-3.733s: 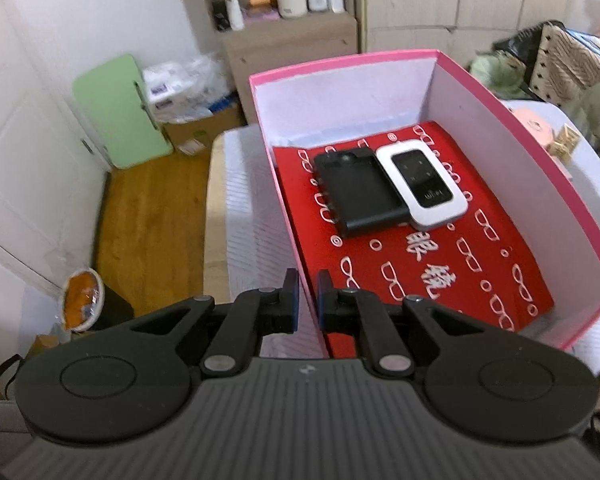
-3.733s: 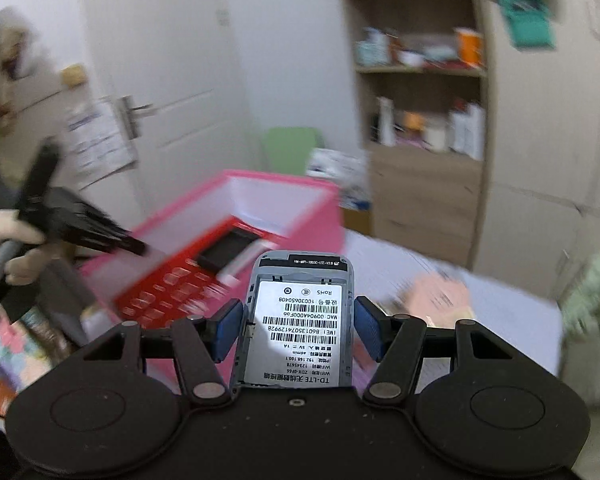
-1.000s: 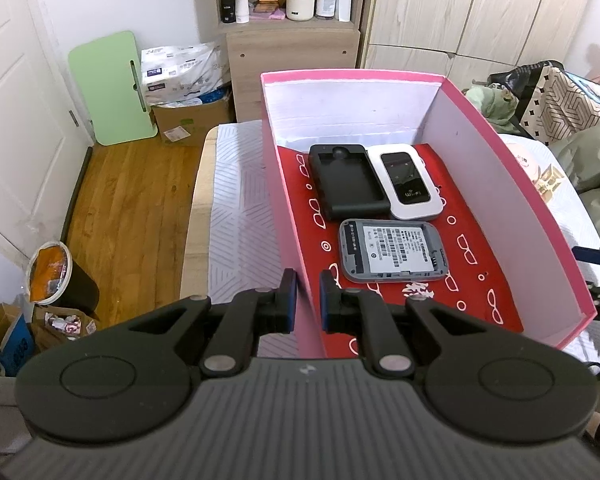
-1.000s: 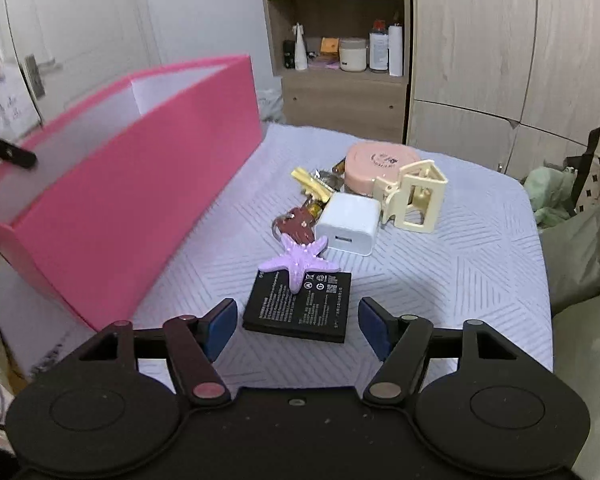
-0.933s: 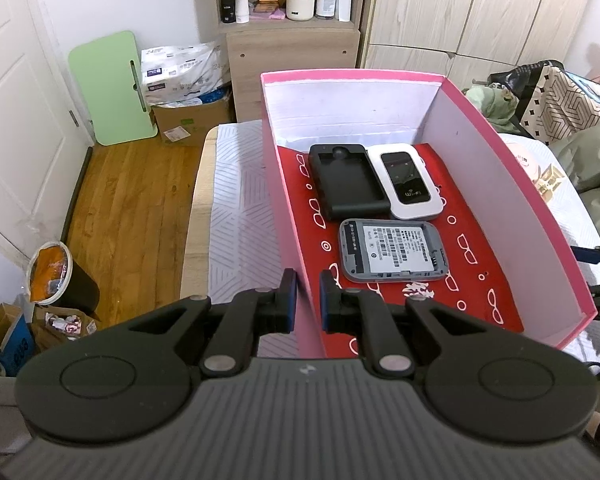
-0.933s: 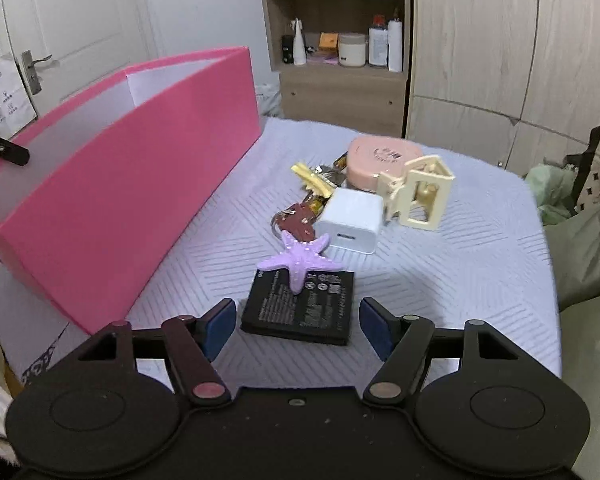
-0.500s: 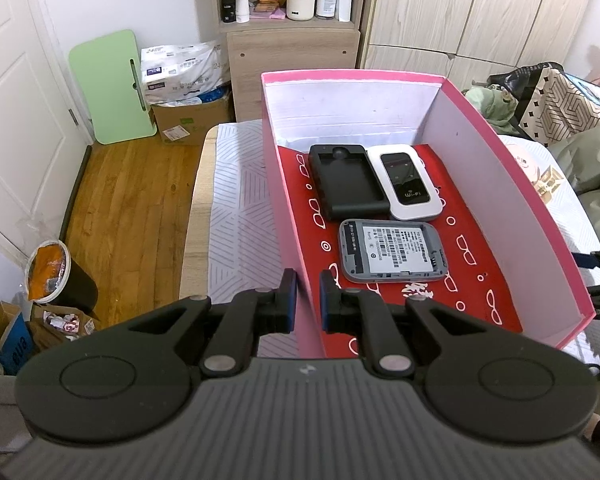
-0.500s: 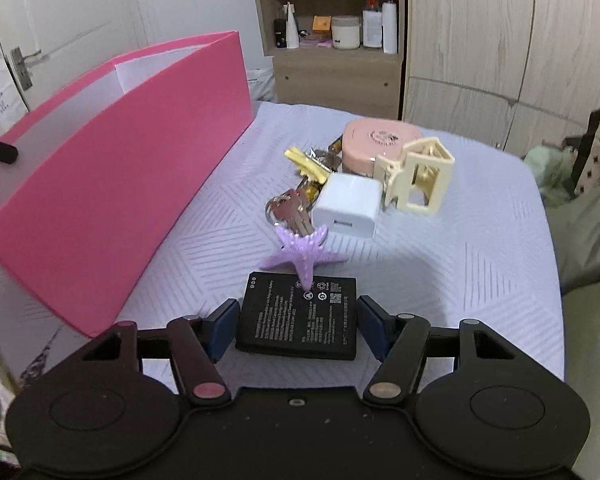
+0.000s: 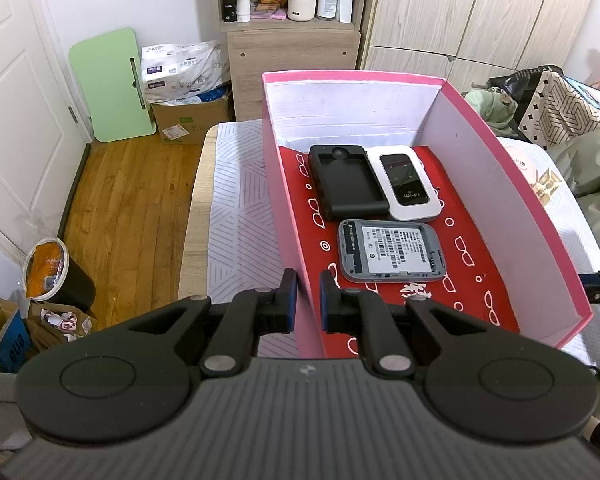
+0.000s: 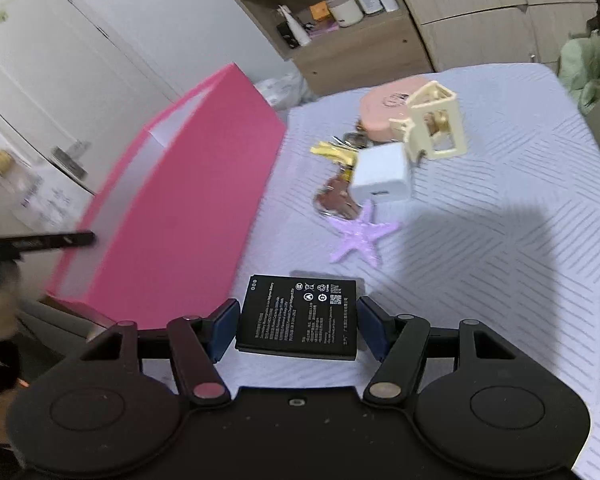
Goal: Organize rigid objects
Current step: 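Grasp the black battery with the right tool, then carry the black battery into the pink box and release it beside the grey battery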
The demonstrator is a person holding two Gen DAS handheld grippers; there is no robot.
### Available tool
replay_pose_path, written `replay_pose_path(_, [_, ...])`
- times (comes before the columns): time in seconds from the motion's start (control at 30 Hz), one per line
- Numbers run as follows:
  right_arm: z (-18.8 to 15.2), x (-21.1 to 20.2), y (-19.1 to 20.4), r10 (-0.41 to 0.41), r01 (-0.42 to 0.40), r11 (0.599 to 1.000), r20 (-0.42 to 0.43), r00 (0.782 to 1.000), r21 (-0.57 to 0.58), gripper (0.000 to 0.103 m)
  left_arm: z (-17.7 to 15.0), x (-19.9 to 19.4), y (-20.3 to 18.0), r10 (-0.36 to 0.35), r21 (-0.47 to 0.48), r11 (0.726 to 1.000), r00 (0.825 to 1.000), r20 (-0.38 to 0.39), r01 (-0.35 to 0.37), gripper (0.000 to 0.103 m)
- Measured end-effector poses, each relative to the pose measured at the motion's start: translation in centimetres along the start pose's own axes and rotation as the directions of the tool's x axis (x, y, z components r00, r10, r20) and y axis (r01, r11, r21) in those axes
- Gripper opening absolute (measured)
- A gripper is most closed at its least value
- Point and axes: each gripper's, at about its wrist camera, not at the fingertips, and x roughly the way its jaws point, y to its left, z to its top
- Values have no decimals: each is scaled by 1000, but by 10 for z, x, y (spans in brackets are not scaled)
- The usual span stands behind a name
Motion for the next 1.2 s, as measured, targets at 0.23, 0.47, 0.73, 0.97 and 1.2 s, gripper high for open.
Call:
replay_pose_path(0.23, [17,-18,23,95,-92,994,62,994,-57,69,0,0,0,-1,0,1000,1000,0,1,10])
replay_pose_path(0.47, [53,-46,84,170,-124,938,116,979,-324,69,0,0,0,-5,-2,1000,1000,0,5,10])
replay_pose_path(0.73, [81,-8,166,112,-118,715,-55,992,-689,69,-1,-2,1,-22,-20,1000,1000,8,22,10])
replay_pose_path(0.97, [98,42,197,-32,-122,506,-160,987,-854,69,-2,-2,1,-28,-15,999,999,19,28,10])
replay_pose_path(1.2, [91,91,219,-306,-136,267,-218,927,-954,69,-6,-9,13,-80,-43,996,995,52,83,10])
